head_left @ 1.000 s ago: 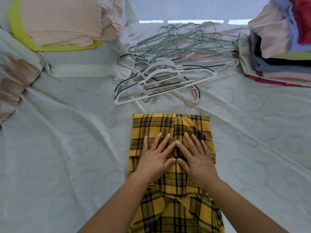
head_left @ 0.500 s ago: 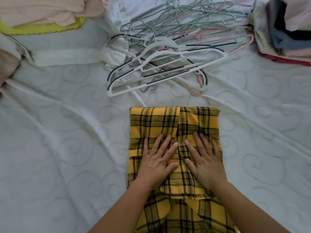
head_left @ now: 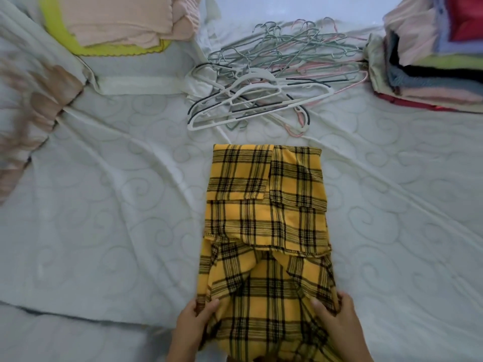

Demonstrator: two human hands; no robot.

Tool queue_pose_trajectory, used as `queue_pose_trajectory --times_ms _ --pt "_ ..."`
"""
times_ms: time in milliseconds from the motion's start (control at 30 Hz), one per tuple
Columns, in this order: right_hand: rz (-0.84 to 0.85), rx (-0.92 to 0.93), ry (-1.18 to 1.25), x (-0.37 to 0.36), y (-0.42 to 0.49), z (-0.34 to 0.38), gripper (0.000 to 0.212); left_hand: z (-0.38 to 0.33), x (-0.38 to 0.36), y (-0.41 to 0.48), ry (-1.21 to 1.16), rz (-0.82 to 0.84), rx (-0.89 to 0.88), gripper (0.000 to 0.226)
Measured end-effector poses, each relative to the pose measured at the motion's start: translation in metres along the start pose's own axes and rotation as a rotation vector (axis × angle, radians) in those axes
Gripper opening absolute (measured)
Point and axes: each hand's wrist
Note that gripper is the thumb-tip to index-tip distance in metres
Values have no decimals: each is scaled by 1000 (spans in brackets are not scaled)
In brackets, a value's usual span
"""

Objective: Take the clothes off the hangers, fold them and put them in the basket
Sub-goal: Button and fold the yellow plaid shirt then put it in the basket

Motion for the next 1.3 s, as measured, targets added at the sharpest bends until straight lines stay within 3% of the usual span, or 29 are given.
queue_pose_trajectory --times_ms 67,133,200,267,400,500,567,667,733,767,833,900,967,1033,1100,1167,1233,1300 --pt "185 -92 -55 11 -9 -4 64 1 11 -5 -76 138 32 89" --pt "309 -127 -10 27 -13 5 65 -25 24 -20 -238 219 43 69" --pt "408 -226 134 44 -18 25 54 -42 34 -25 -433 273 53 46" --pt "565 -282 252 57 -24 51 45 -64 39 -27 -563 334 32 37" --pt "763 -177 535 69 -21 121 56 -126 31 -13 -686 321 -58 34" --pt "959 -103 666 64 -2 175 64 -174 17 24 -829 283 -29 31" --pt "807 -190 804 62 22 203 75 -199 8 56 -951 243 -15 33" --pt "554 -224 1020 54 51 230 44 -229 1 96 -1035 178 -123 37" --pt "415 -115 939 47 65 236 42 -236 -3 111 -897 103 -199 32" --pt "302 -29 774 44 70 233 39 -233 -4 117 -734 39 -265 27" --pt "30 155 383 41 76 224 35 -225 -3 120 -145 -104 -540 34" --pt "-109 266 162 42 80 221 38 -219 -4 125 446 -87 -882 67" --pt "-119 278 145 41 84 222 44 -224 -12 132 737 -9 -1043 95" --pt "-87 257 132 34 86 228 46 -241 -26 142 763 18 -1007 94" --pt "-95 252 100 26 87 234 43 -264 -41 147 811 11 -983 59" --pt "-148 326 125 22 88 235 34 -282 -50 152 676 79 -1009 20" --pt "-210 412 210 21 88 234 24 -295 -48 158 418 150 -971 17" --pt "-278 434 205 16 90 234 23 -298 -42 174 474 111 -923 20"
Point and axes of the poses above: each hand's wrist, its own y-axis towards the middle knuckle, its own x-axis out of the back of the hand, z = x × y, and after that the axes turned 11 degrees about -x, right-handed
